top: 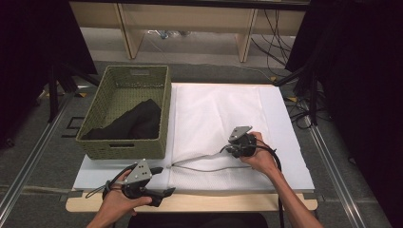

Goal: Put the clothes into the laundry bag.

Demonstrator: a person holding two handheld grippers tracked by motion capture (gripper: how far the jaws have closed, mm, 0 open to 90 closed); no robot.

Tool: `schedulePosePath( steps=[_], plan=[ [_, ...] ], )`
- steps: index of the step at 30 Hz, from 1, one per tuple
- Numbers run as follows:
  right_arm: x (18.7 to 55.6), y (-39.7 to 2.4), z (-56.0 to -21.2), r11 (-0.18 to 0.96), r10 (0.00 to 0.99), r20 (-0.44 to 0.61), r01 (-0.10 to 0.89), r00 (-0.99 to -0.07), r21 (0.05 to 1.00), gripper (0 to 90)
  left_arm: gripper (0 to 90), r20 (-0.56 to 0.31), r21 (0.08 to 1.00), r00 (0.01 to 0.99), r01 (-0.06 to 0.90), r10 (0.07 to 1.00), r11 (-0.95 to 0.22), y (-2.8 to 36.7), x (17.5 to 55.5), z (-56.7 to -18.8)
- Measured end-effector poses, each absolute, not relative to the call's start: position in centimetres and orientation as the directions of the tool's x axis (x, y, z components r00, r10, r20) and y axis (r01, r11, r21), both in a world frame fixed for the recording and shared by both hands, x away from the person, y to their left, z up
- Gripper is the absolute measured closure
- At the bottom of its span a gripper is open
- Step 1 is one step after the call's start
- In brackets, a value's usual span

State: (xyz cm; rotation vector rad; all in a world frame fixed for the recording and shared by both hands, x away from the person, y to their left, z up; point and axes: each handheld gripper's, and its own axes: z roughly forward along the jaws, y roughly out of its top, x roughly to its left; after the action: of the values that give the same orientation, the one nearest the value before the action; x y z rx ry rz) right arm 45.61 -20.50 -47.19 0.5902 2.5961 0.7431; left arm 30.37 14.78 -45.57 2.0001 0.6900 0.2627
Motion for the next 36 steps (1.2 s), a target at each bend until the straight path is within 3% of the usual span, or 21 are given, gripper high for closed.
schedulePosePath(
  steps=[9,27,30,34,36],
  plan=[
    [45.1,-20.4,-46.7,0.776,0.462,-0.256,0.247,-0.849,0.580,88.3,19.7,-0.084,0.855,0.822,0.350,0.563,-0.383,14.8,30.4,-45.5],
    [44.7,-20.4,-44.3,0.735,0.491,-0.279,0.220,-0.825,0.642,89.1,21.1,-0.074,0.864,0.775,0.364,0.628,-0.347,15.9,30.7,-44.7],
    [44.9,-20.6,-43.8,0.747,0.472,-0.275,0.214,-0.838,0.629,89.1,21.4,-0.080,0.858,0.764,0.380,0.641,-0.346,16.2,30.8,-44.7],
    [44.9,-20.8,-43.4,0.739,0.460,-0.254,0.208,-0.851,0.641,89.3,25.3,-0.150,0.858,0.749,0.424,0.646,-0.292,16.2,31.1,-43.8],
    [44.7,-20.7,-43.1,0.736,0.470,-0.236,0.231,-0.850,0.636,89.3,25.2,-0.133,0.864,0.752,0.407,0.645,-0.296,16.2,31.2,-43.3]
  ],
)
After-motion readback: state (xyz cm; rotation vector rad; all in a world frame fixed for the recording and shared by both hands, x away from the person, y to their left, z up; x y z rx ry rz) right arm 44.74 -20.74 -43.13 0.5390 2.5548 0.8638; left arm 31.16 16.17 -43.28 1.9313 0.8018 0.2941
